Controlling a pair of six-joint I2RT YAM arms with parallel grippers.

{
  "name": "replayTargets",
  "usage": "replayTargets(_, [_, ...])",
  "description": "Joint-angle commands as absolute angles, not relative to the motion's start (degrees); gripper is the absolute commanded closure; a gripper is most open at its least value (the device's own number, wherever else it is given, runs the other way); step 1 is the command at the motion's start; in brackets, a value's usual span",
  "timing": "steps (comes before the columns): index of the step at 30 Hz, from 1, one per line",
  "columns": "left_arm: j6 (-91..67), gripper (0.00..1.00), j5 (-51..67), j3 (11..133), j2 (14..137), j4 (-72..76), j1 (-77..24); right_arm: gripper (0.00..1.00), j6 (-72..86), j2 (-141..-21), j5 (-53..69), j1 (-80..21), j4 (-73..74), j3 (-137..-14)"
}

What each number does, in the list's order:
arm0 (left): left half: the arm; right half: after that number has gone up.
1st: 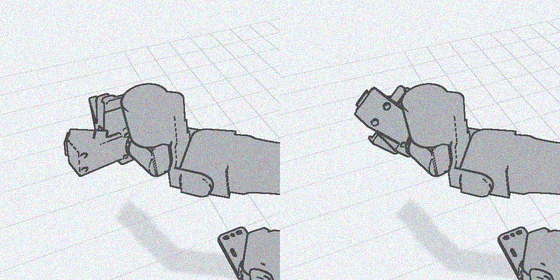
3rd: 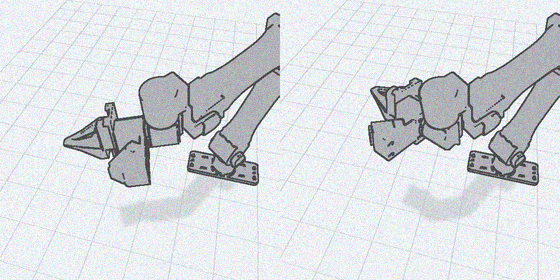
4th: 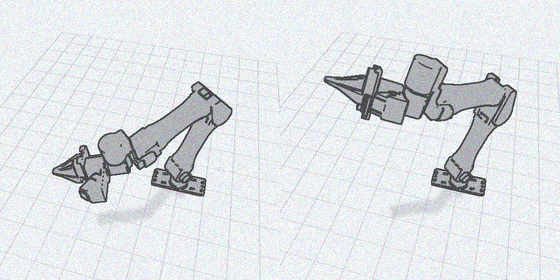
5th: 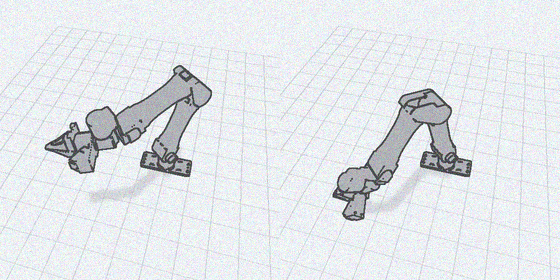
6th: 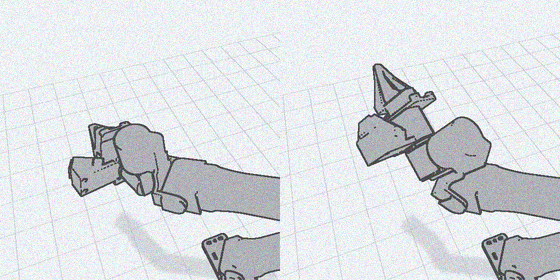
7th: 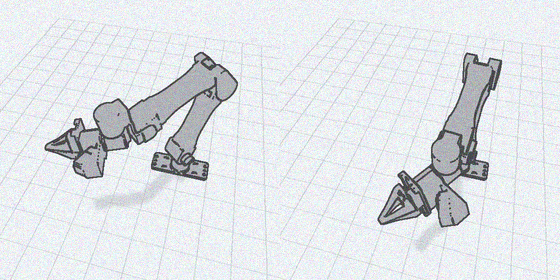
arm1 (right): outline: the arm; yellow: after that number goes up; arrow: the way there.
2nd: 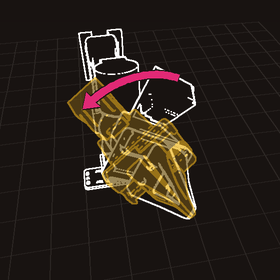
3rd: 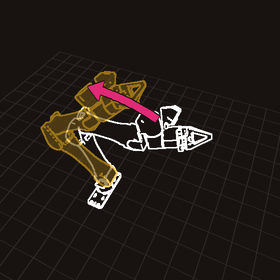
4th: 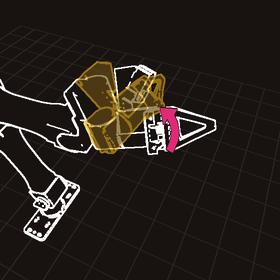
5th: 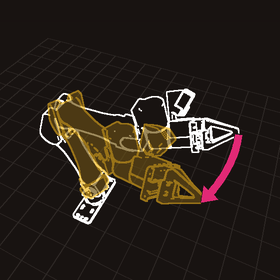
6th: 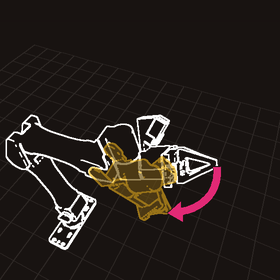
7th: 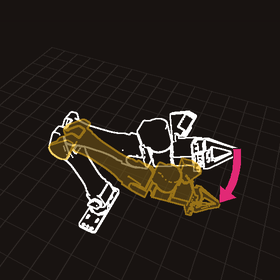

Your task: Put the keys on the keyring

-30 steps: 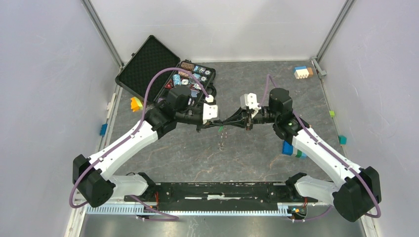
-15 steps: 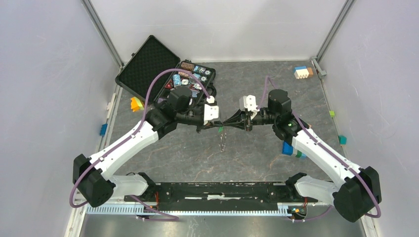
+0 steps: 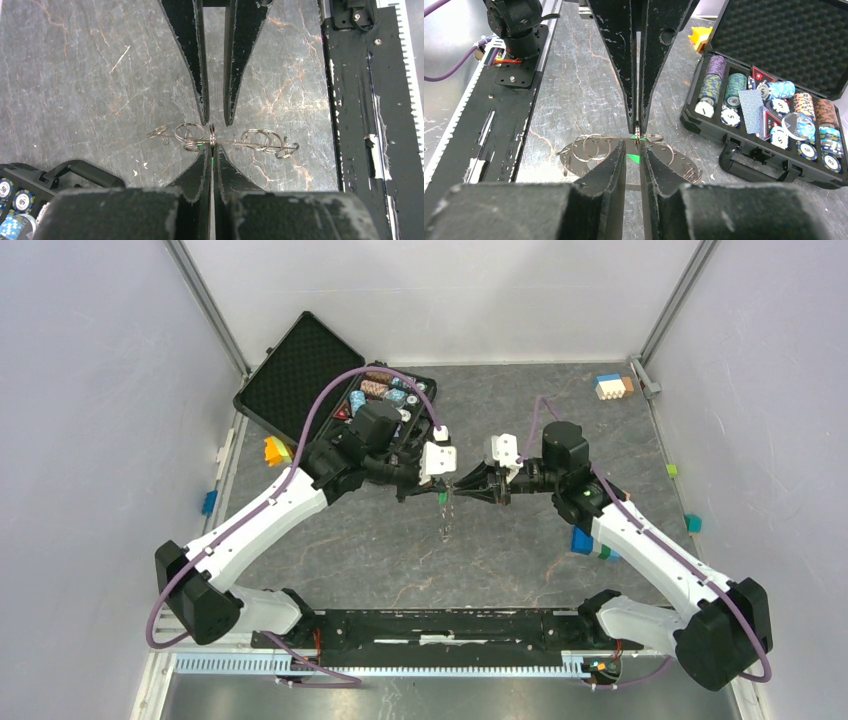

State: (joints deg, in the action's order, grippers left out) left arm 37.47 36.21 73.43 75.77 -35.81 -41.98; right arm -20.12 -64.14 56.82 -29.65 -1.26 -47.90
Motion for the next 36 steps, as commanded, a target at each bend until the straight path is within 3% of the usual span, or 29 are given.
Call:
replayTargets(1, [40.4, 0.98, 32.9, 77.9, 76.5, -39.7, -43.4, 0.77, -21.1, -64.3, 57.6, -30.3, -1.2, -48.4])
replayTargets(12, [41.2, 0.98, 26.4, 82.2, 77.4, -44.4, -46.6, 0.69, -21.5, -65.7, 57.1, -31.5, -0.5, -49.8])
replayTargets(36, [40.8, 0.98, 25.7, 80.4, 78.0, -44.4, -48.0, 0.71, -19.4, -66.9, 57.4, -32.3, -1.4, -51.8])
